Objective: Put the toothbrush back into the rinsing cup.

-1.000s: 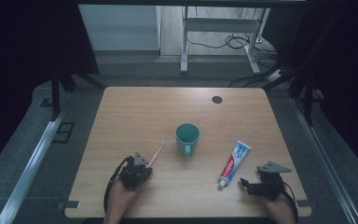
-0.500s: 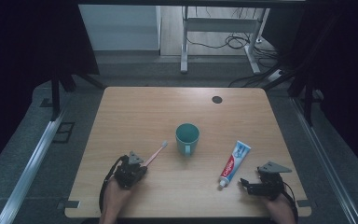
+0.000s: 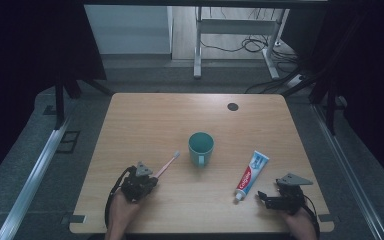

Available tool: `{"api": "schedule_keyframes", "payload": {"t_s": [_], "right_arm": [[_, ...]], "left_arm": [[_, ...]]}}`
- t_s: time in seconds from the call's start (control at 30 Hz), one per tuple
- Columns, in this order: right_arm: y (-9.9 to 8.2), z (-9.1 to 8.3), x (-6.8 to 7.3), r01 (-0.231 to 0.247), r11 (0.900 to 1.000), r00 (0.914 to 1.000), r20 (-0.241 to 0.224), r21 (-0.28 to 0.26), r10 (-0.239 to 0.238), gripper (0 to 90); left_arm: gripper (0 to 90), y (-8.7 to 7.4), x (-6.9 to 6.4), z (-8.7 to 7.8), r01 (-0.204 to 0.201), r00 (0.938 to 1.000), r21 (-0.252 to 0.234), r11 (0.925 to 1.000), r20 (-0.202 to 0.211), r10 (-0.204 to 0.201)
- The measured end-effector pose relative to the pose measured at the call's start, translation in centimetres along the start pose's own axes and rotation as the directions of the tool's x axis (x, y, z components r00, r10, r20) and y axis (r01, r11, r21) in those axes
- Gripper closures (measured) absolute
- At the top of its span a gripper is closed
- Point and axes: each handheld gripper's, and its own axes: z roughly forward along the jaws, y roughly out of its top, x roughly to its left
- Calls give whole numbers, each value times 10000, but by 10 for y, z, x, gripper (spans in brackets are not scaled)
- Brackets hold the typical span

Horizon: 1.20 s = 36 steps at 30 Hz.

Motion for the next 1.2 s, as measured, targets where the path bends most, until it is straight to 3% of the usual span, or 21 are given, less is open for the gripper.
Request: {"api": "schedule_keyframes", "payload": {"t_s": [0.3, 0.47, 0.7, 1.0, 1.17, 1.2], "right_arm": [[0, 0, 0, 5, 10000, 10000, 8, 1, -5, 113], [0, 0, 0, 6, 10000, 10000, 14, 3, -6, 113], [0, 0, 0, 9, 10000, 10000, 15, 4, -9, 113], [0, 0, 0, 8, 10000, 10000, 15, 4, -8, 113], [0, 0, 0, 10, 10000, 10000, 16, 5, -10, 113], [0, 0, 0, 7, 10000, 10000, 15, 5, -7, 113]], "left_arm": [[761, 1, 2, -2, -215, 9993, 286, 9994, -286, 223], [623, 6, 6, -3, -176, 9991, 545, 9984, -385, 197], [524, 13, 13, -4, -118, 9989, 1046, 9944, -431, 164], [480, 26, 22, 6, -144, 9995, 2224, 9748, -242, 203], [479, 32, 23, 10, -221, 9996, 2635, 9644, -137, 266], [481, 36, 25, 12, -241, 9996, 2839, 9585, -80, 274]]}}
